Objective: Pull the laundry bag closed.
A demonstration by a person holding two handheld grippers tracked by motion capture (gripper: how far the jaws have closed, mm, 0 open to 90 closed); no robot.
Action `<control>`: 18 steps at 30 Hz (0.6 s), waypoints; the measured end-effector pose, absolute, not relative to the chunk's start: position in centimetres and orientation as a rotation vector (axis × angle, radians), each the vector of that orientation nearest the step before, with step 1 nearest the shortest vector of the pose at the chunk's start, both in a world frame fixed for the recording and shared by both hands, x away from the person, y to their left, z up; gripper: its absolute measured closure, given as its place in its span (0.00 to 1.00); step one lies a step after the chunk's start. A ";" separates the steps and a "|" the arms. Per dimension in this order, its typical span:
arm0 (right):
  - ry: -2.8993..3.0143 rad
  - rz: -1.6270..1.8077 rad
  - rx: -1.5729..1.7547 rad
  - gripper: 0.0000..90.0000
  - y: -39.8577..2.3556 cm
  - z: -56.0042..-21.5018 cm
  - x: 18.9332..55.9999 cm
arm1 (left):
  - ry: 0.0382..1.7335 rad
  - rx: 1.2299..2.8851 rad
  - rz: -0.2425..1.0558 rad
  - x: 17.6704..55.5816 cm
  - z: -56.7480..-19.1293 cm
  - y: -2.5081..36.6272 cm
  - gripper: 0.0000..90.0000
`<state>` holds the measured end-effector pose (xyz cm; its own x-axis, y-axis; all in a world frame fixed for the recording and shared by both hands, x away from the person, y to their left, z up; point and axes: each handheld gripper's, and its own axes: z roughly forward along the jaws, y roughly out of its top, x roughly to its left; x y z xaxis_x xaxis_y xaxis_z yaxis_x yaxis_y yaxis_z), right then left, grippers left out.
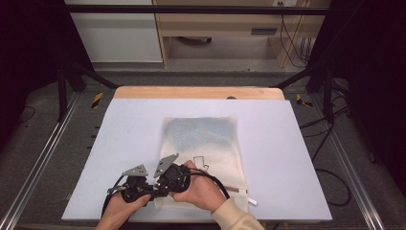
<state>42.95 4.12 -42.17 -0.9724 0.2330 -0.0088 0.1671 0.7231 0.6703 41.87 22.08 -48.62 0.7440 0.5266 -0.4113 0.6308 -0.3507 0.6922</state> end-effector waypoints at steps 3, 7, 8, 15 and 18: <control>2.827 1.059 0.318 0.91 4.1 -42.2 42.8 | 0.885 2.031 -0.143 41.9 -48.7 22.1 0.92; 2.830 1.041 0.306 0.91 4.0 -42.3 42.9 | 0.887 2.027 -0.139 41.9 -48.6 22.1 0.94; 2.830 1.040 0.306 0.91 4.0 -42.3 42.9 | 0.887 2.027 -0.139 41.9 -48.6 22.1 0.94; 2.837 1.010 0.299 0.91 3.9 -42.5 42.9 | 0.895 2.029 -0.133 41.9 -48.5 22.1 0.95; 2.843 0.987 0.308 0.92 3.9 -42.5 42.8 | 0.896 2.024 -0.135 41.8 -48.5 22.1 0.95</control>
<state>42.83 3.89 -42.54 -0.9725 0.2289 -0.0433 0.1529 0.7672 0.6229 41.85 22.06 -48.47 0.7325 0.5425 -0.4112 0.6395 -0.3414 0.6888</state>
